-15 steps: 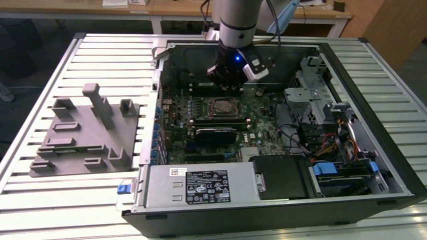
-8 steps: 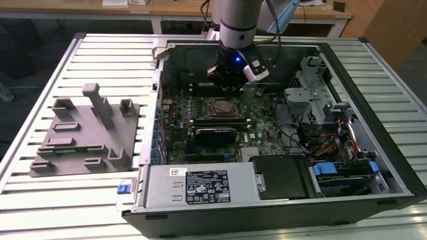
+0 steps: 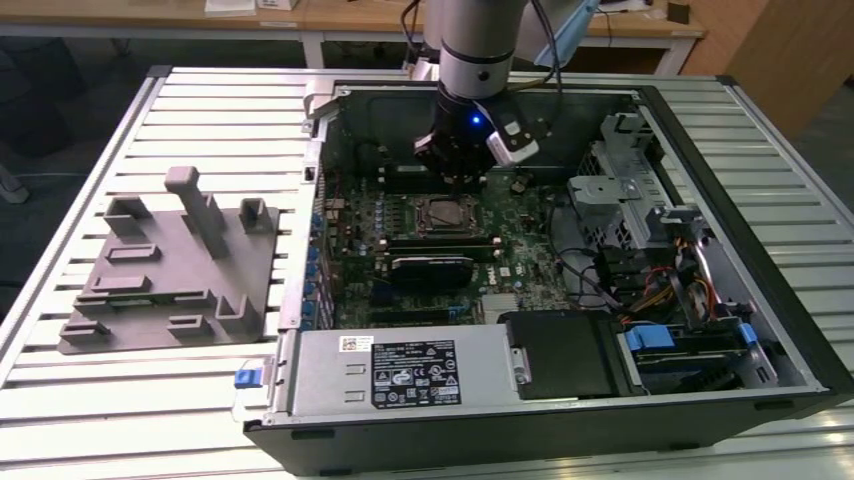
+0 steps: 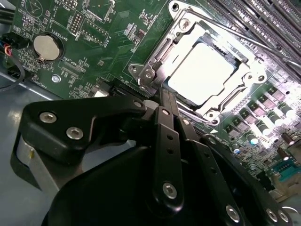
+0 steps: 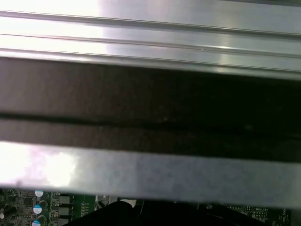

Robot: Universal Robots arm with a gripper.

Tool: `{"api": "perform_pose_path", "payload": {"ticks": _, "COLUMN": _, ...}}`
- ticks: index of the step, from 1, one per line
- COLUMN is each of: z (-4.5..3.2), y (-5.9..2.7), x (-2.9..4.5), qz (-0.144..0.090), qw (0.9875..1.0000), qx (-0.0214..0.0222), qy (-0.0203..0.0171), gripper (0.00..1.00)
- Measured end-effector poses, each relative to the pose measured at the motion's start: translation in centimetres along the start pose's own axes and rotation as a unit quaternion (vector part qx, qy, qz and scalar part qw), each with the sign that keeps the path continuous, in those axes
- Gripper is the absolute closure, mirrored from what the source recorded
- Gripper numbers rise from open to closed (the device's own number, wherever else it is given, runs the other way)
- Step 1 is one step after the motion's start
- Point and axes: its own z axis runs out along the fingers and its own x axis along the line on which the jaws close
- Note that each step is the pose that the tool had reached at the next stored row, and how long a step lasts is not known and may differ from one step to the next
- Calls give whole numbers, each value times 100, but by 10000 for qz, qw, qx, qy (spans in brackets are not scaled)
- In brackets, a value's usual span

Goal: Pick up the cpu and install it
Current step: 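Install the second cpu locking lever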

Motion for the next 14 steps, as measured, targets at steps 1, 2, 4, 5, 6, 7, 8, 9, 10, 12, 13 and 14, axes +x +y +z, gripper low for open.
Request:
{"api": "perform_pose_path", "payload": {"ticks": 1, "z": 0, "y": -5, "x": 0, "qz": 0, "qw": 10000, "qx": 0, "qy": 0, "gripper": 89}}
{"api": "perform_pose_path", "payload": {"ticks": 2, "z": -1, "y": -12, "x": 1, "qz": 0, "qw": 10000, "qx": 0, "qy": 0, "gripper": 89}}
{"api": "perform_pose_path", "payload": {"ticks": 4, "z": -1, "y": -24, "x": 1, "qz": 0, "qw": 10000, "qx": 0, "qy": 0, "gripper": 89}}
{"api": "perform_pose_path", "payload": {"ticks": 5, "z": -1, "y": -30, "x": 2, "qz": 0, "qw": 10000, "qx": 0, "qy": 0, "gripper": 89}}
{"api": "perform_pose_path", "payload": {"ticks": 6, "z": -1, "y": -35, "x": 2, "qz": 0, "qw": 10000, "qx": 0, "qy": 0, "gripper": 89}}
{"api": "perform_pose_path", "payload": {"ticks": 7, "z": -2, "y": -40, "x": 2, "qz": 0, "qw": 10000, "qx": 0, "qy": 0, "gripper": 89}}
{"api": "perform_pose_path", "payload": {"ticks": 8, "z": -2, "y": -45, "x": 3, "qz": 0, "qw": 10000, "qx": 0, "qy": 0, "gripper": 89}}
{"api": "perform_pose_path", "payload": {"ticks": 9, "z": -2, "y": -48, "x": 3, "qz": 0, "qw": 10000, "qx": 0, "qy": 0, "gripper": 89}}
{"api": "perform_pose_path", "payload": {"ticks": 10, "z": -2, "y": -48, "x": 3, "qz": 0, "qw": 10000, "qx": 0, "qy": 0, "gripper": 89}}
{"api": "perform_pose_path", "payload": {"ticks": 12, "z": -3, "y": -49, "x": 3, "qz": 1, "qw": 10000, "qx": 1, "qy": 0, "gripper": 89}}
{"api": "perform_pose_path", "payload": {"ticks": 13, "z": -12, "y": -50, "x": 4, "qz": 0, "qw": 10000, "qx": 1, "qy": 1, "gripper": 89}}
{"api": "perform_pose_path", "payload": {"ticks": 14, "z": -29, "y": -49, "x": 3, "qz": 0, "qw": 10000, "qx": 1, "qy": 0, "gripper": 89}}
